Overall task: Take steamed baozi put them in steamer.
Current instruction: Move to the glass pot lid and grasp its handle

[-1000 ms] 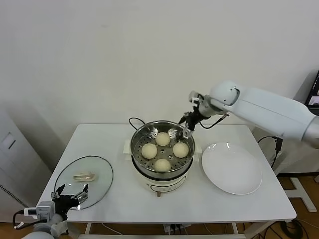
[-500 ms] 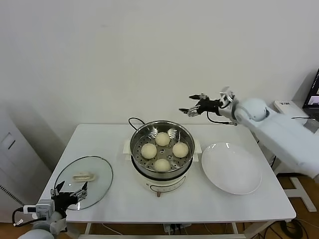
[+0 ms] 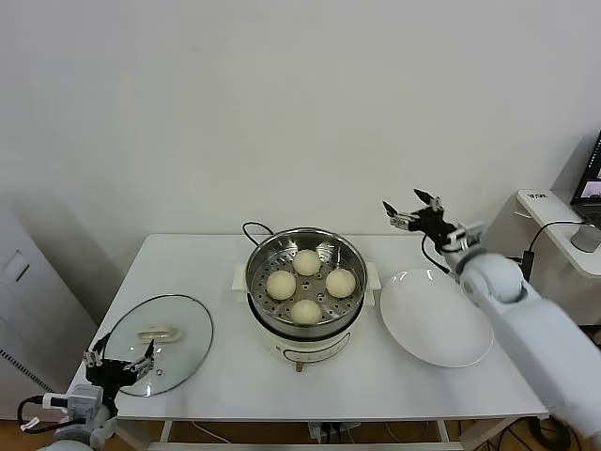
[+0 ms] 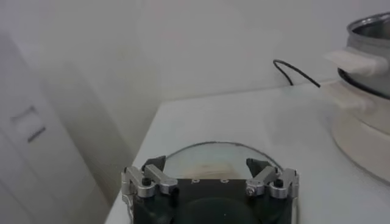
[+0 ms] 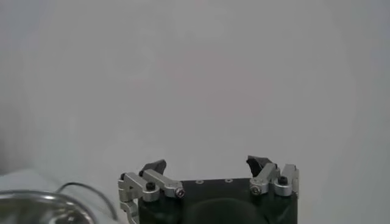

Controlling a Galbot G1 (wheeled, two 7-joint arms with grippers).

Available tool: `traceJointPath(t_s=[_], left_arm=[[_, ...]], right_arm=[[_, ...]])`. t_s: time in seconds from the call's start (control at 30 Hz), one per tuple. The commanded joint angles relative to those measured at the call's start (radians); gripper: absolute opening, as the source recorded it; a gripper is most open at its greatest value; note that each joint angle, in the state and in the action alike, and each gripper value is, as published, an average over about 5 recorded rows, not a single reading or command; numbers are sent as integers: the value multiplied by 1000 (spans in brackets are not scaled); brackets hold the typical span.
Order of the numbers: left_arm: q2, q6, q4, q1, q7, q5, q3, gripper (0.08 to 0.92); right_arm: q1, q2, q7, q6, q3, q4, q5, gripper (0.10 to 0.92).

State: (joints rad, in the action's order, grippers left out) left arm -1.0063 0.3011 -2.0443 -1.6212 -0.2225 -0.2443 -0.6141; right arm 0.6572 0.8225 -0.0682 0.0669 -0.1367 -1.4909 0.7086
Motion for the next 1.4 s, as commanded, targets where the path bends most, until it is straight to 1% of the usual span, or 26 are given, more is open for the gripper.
traceJointPath(t_s=[0.03,0.13,0.27,0.43,0.67,0.8,1.03,1.23,1.4], left_arm=[[-15,-216,79,-35,38,718,-16,823],[-41,-281,127,-36,36,926,-26,823],[-70,-325,196,-34,20,1129,-34,823],[-102,-348,270,-17,-13,1306,-32,823],[-140,-386,374,47,-77,1494,-33,823],[-144,-412,427,93,-91,1536,-37,823],[-142,-439,506,176,-98,1533,-24,823],[-143,-442,532,222,-98,1513,-9,823],[-144,-445,577,283,-96,1510,1,823]], right_arm=[[427,145,60,-65,-426,-92,-127,823],[456,186,39,-73,-454,-82,-149,823],[482,231,9,-87,-480,-60,-180,823],[490,266,-8,-102,-491,-42,-200,823],[478,279,-17,-111,-489,-31,-216,823],[477,283,-23,-115,-487,-31,-226,823],[478,290,-35,-125,-488,-20,-248,823],[479,284,-39,-127,-491,-15,-256,823],[485,278,-42,-127,-495,-20,-259,823]])
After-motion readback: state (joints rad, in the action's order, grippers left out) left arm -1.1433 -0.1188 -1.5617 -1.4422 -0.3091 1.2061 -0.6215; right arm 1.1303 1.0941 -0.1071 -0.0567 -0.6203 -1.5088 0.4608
